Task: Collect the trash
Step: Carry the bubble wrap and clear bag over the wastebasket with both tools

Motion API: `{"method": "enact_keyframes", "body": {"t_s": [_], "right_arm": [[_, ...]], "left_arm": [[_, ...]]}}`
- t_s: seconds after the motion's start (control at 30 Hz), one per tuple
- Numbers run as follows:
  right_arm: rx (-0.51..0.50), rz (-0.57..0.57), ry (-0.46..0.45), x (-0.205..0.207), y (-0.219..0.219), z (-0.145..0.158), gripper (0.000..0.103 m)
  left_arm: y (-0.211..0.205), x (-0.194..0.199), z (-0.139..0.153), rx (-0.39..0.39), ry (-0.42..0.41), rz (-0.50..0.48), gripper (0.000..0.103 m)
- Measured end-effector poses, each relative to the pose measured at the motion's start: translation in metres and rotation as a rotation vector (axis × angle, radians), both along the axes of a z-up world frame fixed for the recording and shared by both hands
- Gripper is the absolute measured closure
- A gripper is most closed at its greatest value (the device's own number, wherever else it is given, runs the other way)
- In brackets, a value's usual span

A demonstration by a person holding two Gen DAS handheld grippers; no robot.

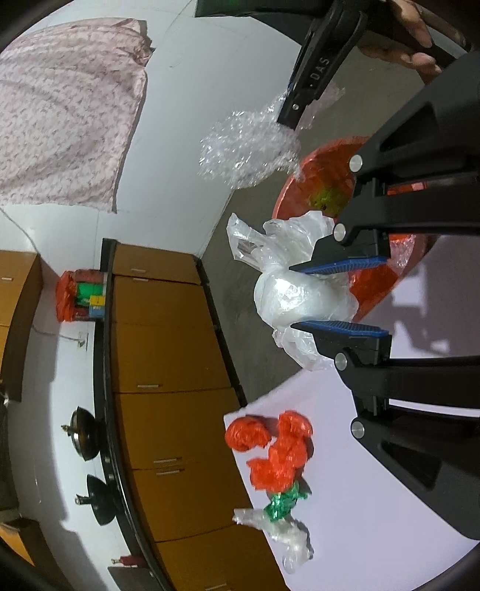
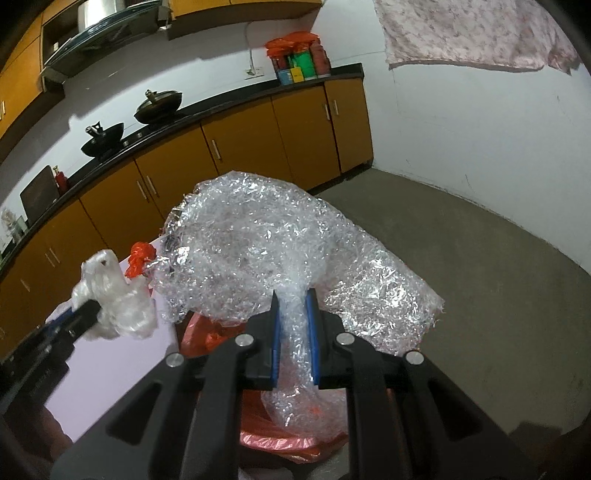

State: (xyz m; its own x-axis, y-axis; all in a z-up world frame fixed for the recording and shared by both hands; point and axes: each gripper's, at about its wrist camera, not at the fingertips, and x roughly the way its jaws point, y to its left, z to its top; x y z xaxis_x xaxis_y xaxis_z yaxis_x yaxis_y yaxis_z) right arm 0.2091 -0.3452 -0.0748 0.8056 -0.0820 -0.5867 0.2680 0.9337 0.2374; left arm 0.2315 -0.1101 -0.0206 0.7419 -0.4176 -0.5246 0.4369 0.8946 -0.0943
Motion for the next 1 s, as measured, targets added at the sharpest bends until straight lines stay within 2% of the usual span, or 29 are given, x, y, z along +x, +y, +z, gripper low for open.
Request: {"method": "enact_keyframes", "body": {"t_s": [0.6, 1.0], "right_arm": [[0.010, -0.023, 0.004, 0.017, -0.003, -0.005, 0.090], [0.057, -0.037, 0.022, 0.031, -0.010, -0.016, 0.089]], "left_arm": [[-0.033, 0.013, -0.019, -0.007, 0.047, -0.029, 0.080], [-0.044, 0.025, -0.032, 0.000, 0.082, -0.052, 0.080]]}}
